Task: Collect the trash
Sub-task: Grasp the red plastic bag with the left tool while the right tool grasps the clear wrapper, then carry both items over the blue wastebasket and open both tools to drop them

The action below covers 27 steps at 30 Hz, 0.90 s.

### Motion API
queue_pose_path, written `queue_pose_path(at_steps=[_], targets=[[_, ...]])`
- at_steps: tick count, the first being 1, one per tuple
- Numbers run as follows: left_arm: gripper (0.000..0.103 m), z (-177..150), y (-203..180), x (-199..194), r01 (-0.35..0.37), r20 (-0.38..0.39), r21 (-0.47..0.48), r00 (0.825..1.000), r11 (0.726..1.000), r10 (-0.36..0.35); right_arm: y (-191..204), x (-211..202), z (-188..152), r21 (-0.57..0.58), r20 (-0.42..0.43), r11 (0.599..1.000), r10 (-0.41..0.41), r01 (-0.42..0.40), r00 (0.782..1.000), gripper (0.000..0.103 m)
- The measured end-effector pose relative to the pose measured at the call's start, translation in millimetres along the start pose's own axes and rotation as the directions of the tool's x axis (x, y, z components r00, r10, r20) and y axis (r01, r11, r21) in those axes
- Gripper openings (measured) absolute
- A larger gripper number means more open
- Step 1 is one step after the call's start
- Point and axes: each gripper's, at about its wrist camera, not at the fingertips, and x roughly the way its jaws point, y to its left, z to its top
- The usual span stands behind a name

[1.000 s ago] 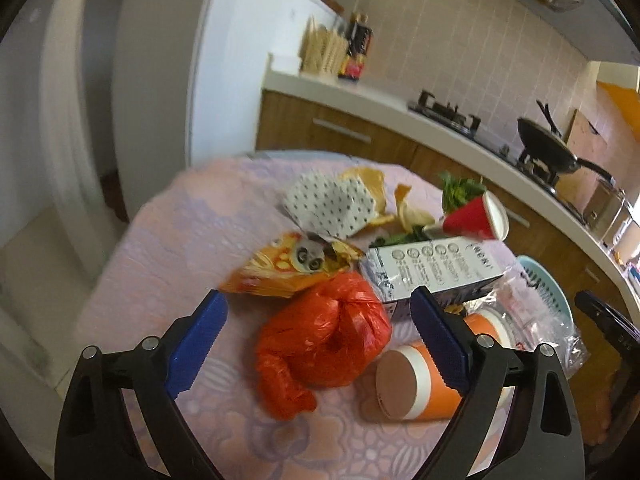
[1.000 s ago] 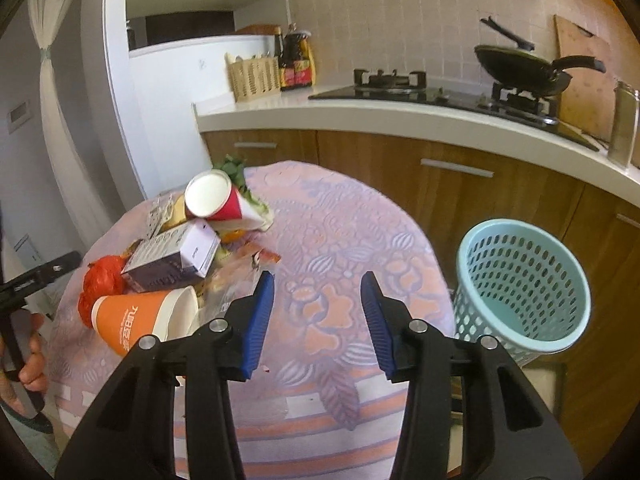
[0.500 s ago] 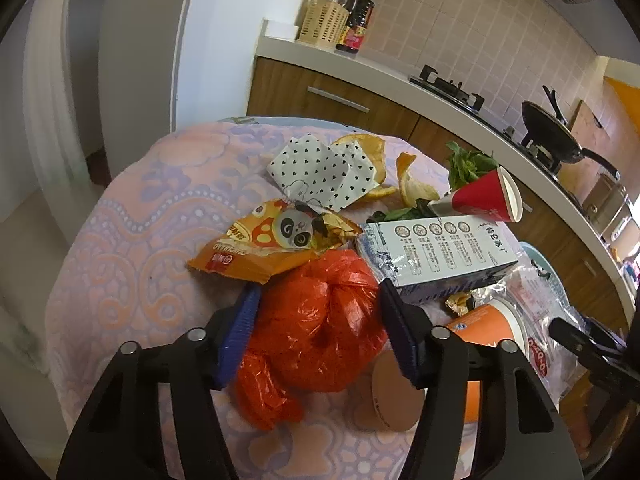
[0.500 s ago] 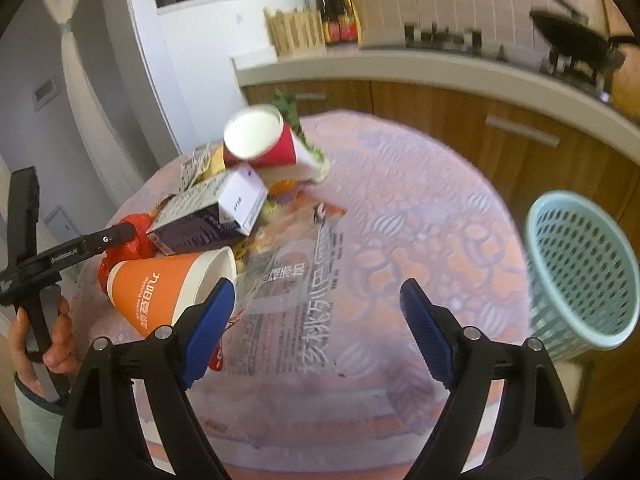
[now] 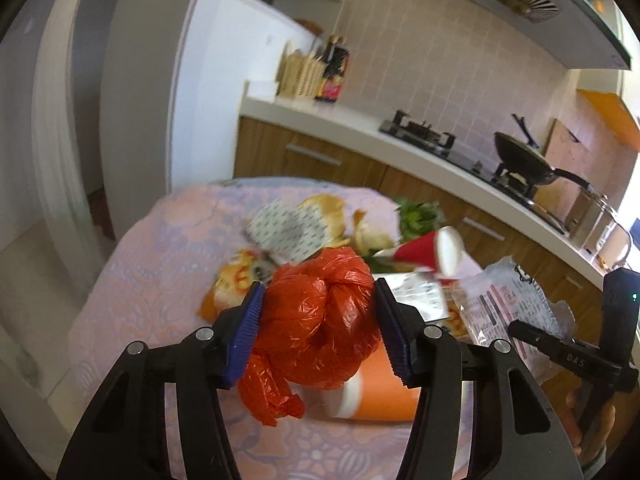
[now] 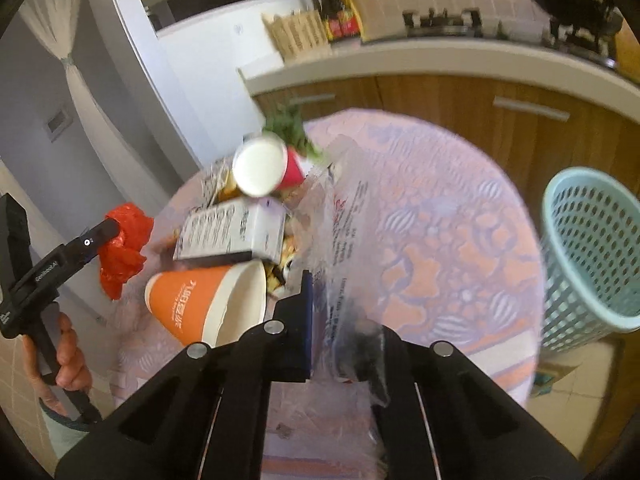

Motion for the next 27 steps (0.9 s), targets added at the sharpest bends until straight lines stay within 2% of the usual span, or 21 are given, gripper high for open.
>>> queue_pose_path(at_steps=[4,8,13,16,22,24,27], targets=[[0.053,7.3,-27.0,-5.5,0.047,0.024,0.037,0.999,0.998,-0.048,-13.9,-23.2,7.2,0.011,0.064,1.000,0.007,-0.007,0.998,0.004],[0.053,14.6,-60.3,-5.6,0.136,0.037,0.082,0.990,0.987,-0.139,-32.4,-39.4,14.3,0.045,0.112,0.999,-0.009,0.004,0.994,0.004],[0.053,25.1,-114.4,5.7,0.227,0.022,0.151,0.972,0.962,-0.233,-70.6,-64.7,23.7,0.100,0.176,0.992,-0.093,0.076,0.980,0.004],[0.053,34.8,-151.9,16.9,0.287,0.005,0.182,0.956,0.941,-0.293,-109.8,-80.8,28.3,0.167,0.204,0.978,-0.155,0.122,0.967,0.004],[0.053,41.7,-234.1,56.2,0.347,-0.056,0.243,0.937,0.906,-0.344,-190.3,-94.9,27.3,0.290,0.193,0.929,-0.293,0.230,0.936,0.004],[0.053,41.4,-266.9,81.6,0.371,-0.099,0.243,0.928,0.896,-0.358,-215.7,-94.1,24.3,0.323,0.173,0.908,-0.334,0.267,0.927,0.004],[0.053,34.9,-309.6,119.7,0.392,-0.167,0.250,0.918,0.886,-0.359,-259.3,-90.7,18.0,0.374,0.135,0.882,-0.358,0.287,0.924,0.004]])
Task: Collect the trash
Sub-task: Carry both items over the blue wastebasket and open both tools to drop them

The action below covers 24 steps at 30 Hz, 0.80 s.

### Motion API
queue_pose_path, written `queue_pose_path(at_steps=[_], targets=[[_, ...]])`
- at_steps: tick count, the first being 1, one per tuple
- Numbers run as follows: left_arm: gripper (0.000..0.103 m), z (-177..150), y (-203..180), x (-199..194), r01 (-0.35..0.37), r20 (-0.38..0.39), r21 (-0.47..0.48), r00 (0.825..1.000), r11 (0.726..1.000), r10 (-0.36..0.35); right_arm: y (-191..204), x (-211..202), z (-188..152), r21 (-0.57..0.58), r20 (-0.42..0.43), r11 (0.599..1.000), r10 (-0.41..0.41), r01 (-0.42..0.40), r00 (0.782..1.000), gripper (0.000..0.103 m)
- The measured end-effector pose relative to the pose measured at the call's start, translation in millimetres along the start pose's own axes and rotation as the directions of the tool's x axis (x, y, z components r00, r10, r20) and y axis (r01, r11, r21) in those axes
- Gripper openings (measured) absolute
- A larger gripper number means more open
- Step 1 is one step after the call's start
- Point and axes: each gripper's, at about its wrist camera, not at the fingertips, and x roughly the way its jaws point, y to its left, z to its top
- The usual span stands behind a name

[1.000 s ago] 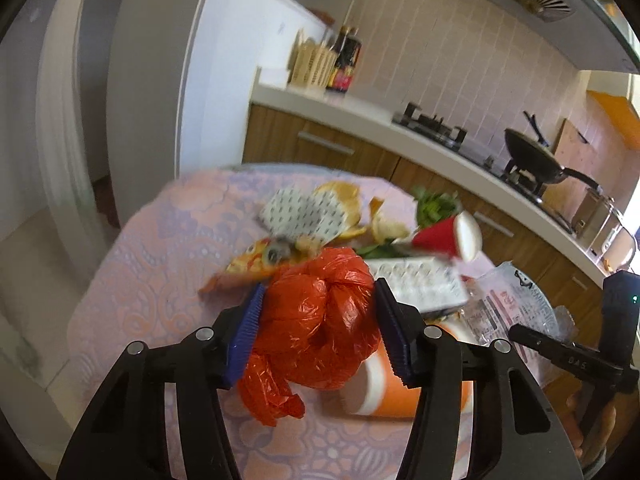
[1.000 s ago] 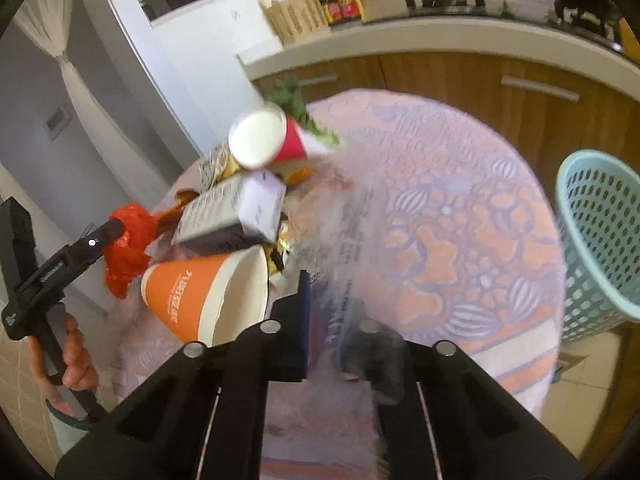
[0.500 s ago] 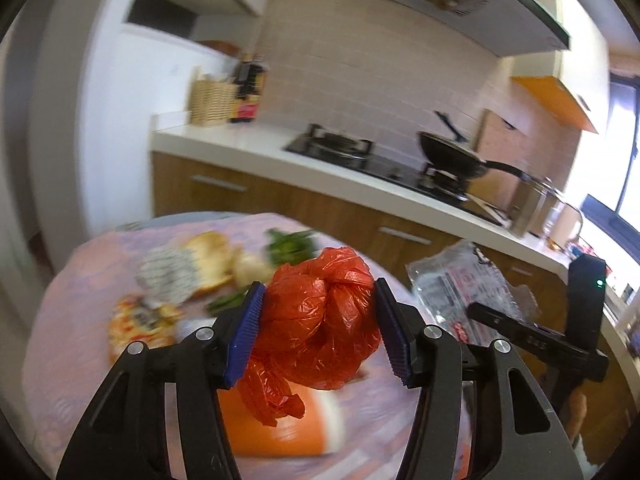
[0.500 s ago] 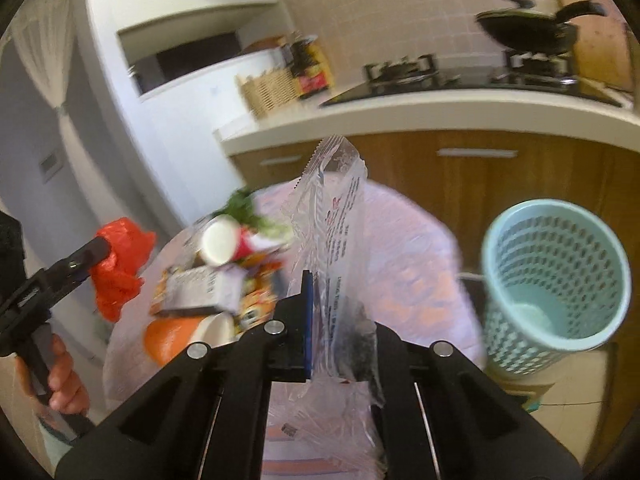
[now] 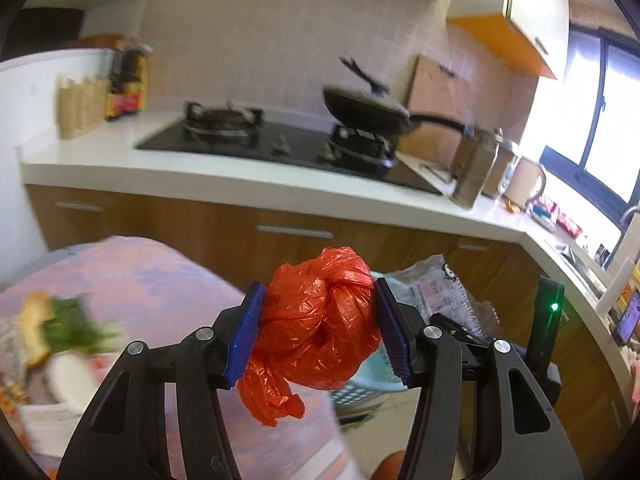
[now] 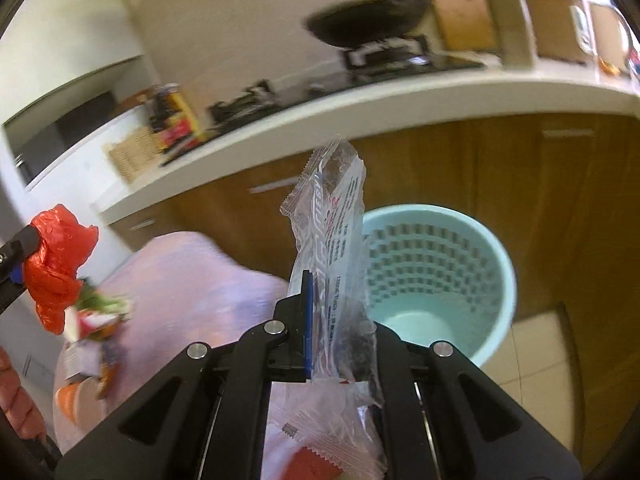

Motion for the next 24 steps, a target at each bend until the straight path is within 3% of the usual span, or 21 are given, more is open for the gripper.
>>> queue_pose_path(at_steps=[10,12,13,15,16,24], targets=[[0.053,-2.8,-54.8,128.5,0.043,-0.169,0.034,0.985,0.998,-0.037,-54.3,67.6,-2.3,0.045,-0.143,0.994,-0.094,0.102,0.985,0.006],[0.054,-4.9,-56.7,149.1,0.062,-0.192,0.018,0.980,0.998,-0.058,-57.6,76.3,-3.3,0.051,-0.171,0.993,-0.093,0.103,0.981,0.013],[0.054,-5.8,-57.6,154.7,0.070,-0.196,0.017,0.978,0.997,-0.065,-59.5,77.5,-4.2,0.057,-0.173,0.993,-0.089,0.100,0.981,0.021],[0.054,-9.2,-60.7,168.8,0.071,-0.212,0.021,0.975,0.997,-0.065,-62.7,75.8,-5.3,0.058,-0.162,0.993,-0.096,0.107,0.982,0.041],[0.055,-11.0,-61.5,174.1,0.071,-0.220,0.020,0.973,0.997,-0.064,-65.6,72.3,-7.3,0.057,-0.148,0.992,-0.105,0.115,0.983,0.057],[0.068,-22.9,-58.7,202.6,0.054,-0.267,0.004,0.962,0.999,-0.051,-78.0,31.8,-10.8,0.088,-0.089,0.988,-0.119,0.127,0.989,0.057]])
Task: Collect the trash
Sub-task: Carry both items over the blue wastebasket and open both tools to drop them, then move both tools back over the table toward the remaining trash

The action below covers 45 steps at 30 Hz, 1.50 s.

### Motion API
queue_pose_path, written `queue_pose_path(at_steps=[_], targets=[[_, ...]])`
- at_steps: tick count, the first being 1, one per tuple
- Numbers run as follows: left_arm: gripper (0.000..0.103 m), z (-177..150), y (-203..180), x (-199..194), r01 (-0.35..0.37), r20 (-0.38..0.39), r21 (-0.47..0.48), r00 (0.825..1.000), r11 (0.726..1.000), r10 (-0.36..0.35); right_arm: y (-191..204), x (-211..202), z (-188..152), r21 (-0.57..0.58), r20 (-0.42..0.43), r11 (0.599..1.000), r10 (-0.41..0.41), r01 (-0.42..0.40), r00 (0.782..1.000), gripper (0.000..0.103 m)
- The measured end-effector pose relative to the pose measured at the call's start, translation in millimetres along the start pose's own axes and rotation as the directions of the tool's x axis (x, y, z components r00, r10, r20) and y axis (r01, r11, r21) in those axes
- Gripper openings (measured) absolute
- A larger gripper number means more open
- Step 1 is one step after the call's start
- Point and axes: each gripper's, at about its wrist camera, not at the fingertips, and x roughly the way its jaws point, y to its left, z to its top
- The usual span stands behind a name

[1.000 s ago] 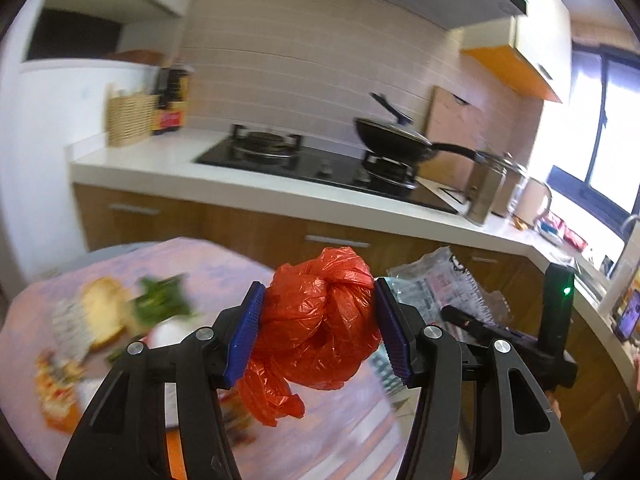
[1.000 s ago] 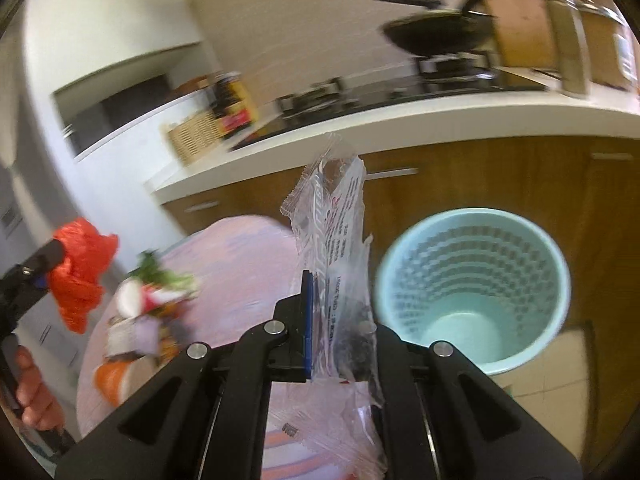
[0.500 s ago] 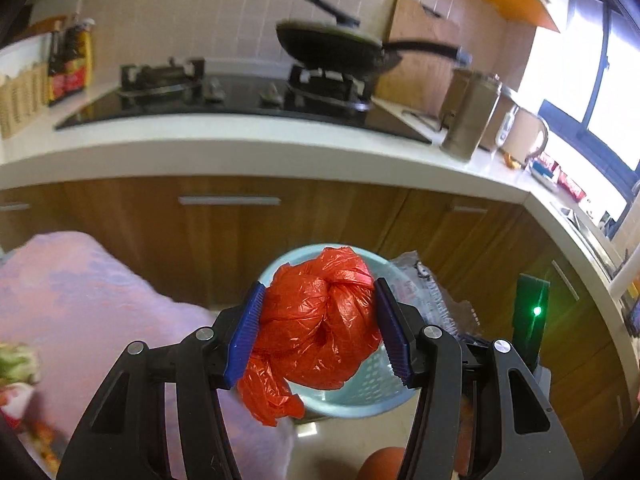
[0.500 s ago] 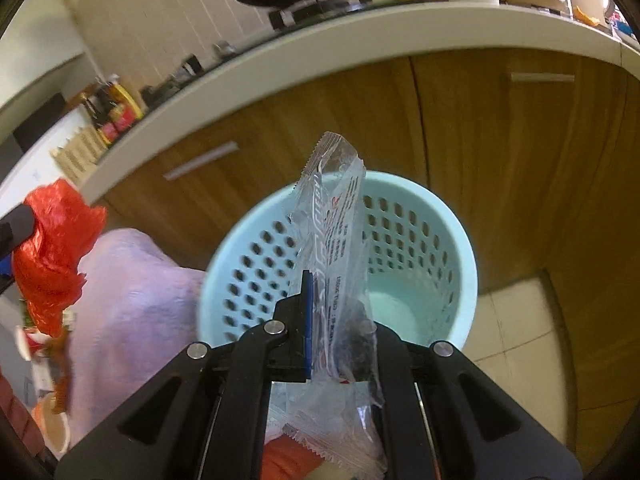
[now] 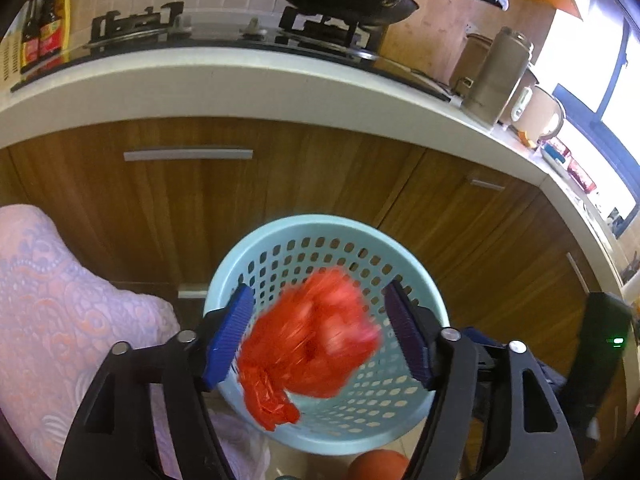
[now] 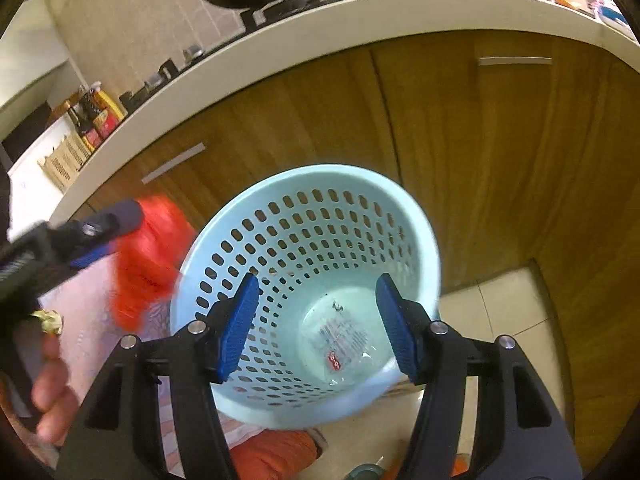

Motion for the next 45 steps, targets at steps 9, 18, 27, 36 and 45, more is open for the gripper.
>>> queue_pose_path(at_steps=[9,18,27,36,45], targets=[[0.071,-9.6,-10.3,-44.8,0.004,0.054,0.032,0.999,0.999,-0.006,19.0,-53.8,1.1,-0.045,0.081,0.999,-0.011,0.014,0.997,0.057],[0.076,-39.1,-6.2,-143.6,-0.012,0.195,0.044,0.981,0.999,0.003,72.4,-109.1,-3.8,-0.136,0.160,0.991,0.014,0.008,0.987,0.057],[0.080,-76.7,34.8,-265.1,-0.067,0.342,-0.038,0.937,0.997,0.076,151.4,-136.1,-26.7,-0.257,0.153,0.963,0.126,-0.083,0.980,0.057],[0.083,-138.9,119.9,-368.4,-0.212,0.408,-0.244,0.863,0.946,0.298,228.8,-147.7,-71.5,-0.406,0.109,0.898,0.229,-0.167,0.967,0.057],[0.083,-208.9,205.5,-401.6,-0.294,0.301,-0.415,0.849,0.861,0.435,293.6,-119.9,-121.0,-0.500,-0.043,0.821,0.295,-0.276,0.955,0.057]])
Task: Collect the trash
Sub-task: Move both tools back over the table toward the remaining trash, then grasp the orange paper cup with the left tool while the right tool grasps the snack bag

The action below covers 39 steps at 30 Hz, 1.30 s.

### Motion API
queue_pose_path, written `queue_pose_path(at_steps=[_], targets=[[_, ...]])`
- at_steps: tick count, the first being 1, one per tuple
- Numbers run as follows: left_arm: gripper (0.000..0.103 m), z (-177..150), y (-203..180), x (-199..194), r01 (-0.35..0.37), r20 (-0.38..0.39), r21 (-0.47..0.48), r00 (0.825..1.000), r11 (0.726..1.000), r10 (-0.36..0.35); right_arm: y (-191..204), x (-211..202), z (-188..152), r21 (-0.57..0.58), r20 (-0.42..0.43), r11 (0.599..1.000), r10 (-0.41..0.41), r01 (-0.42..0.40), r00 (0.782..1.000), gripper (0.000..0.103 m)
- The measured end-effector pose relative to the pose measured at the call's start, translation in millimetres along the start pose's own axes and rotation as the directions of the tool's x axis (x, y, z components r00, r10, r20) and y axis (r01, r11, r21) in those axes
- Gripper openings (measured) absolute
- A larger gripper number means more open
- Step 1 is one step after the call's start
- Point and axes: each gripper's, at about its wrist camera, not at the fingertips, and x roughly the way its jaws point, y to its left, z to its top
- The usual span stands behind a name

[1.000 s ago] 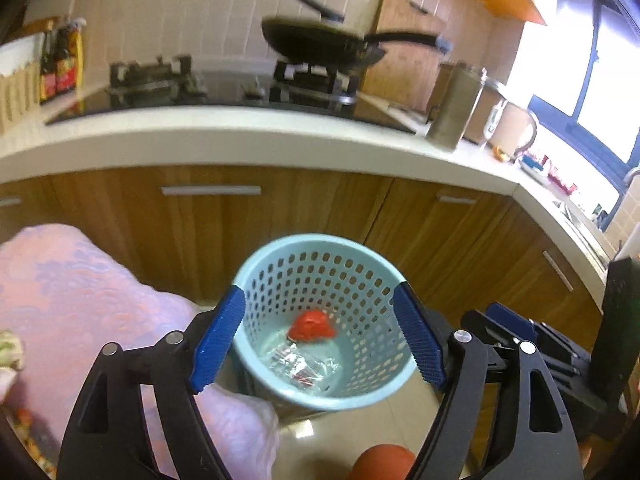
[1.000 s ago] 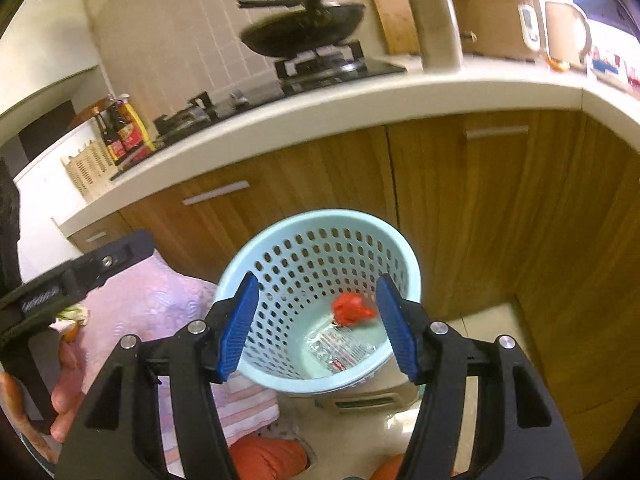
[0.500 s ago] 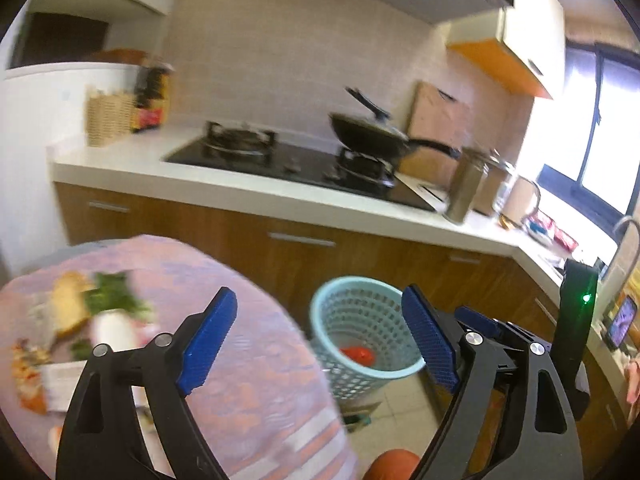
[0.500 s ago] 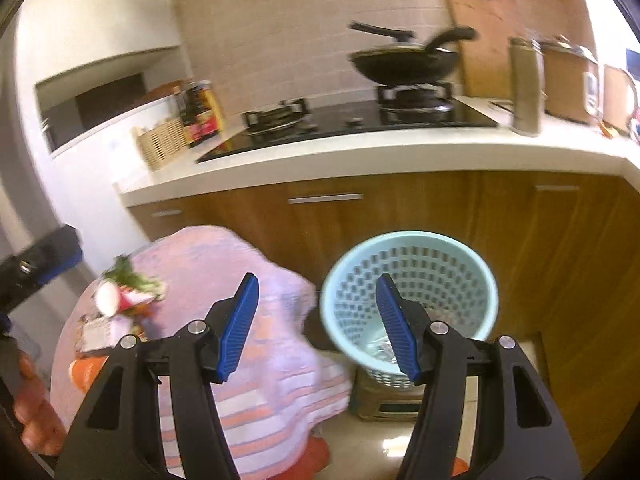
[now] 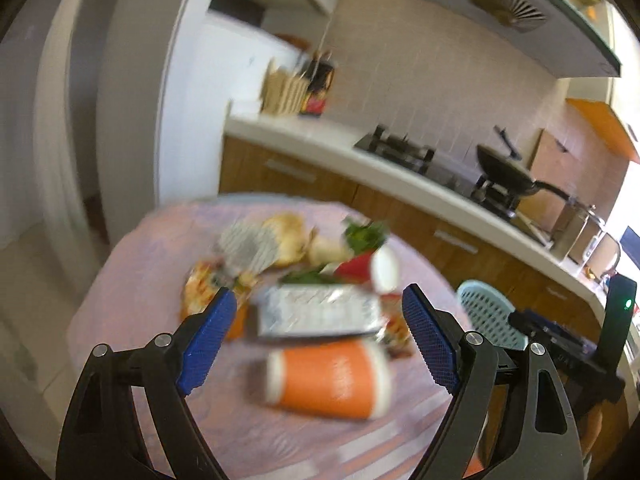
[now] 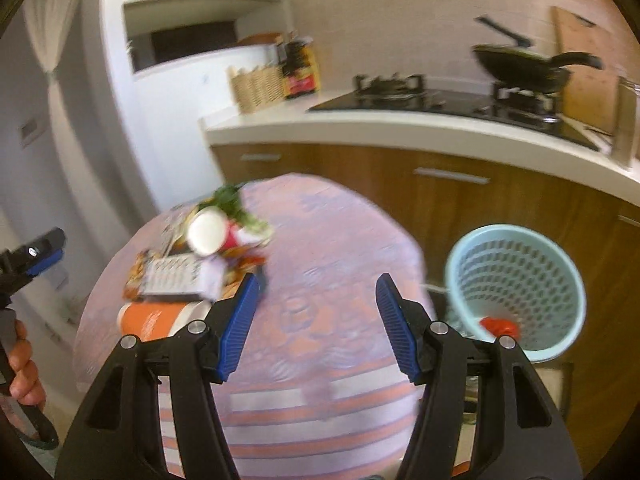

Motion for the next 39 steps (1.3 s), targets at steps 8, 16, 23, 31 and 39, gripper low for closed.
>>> queue_pose_path(at_steps=[8,16,23,31,39], targets=[[0.083,-42.8,26.3,54.6,0.023,-0.184,-0.043,0.982,0.999,-0.030,32.4,37.3,-15.0,-0.055,-0.080,0.998,0.015,-0.019,0.997,0.057],[0.081,-69.4,-0.7,64.9,0.139,-0.270,0.048,0.955,0.989,-0.121,25.6,84.9,-16.3,-0.027,-0.157,1.000,0.008,-0.012,0.988,0.057],[0.081,-97.1,-23.3,47.0,0.364,-0.391,0.124,0.873,0.923,-0.292,23.8,121.2,-6.4,0.019,-0.180,0.994,0.113,-0.112,0.977,0.057],[0.088,-69.4,-17.3,55.2,0.238,-0.280,0.212,0.944,0.948,-0.174,15.1,134.1,0.4,0.058,-0.129,0.981,0.189,-0.183,0.973,0.057],[0.087,-83.3,-15.4,121.3,0.322,-0.441,0.052,0.857,0.945,-0.268,13.0,144.1,3.4,0.062,-0.153,0.981,0.189,-0.181,0.970,0.057]])
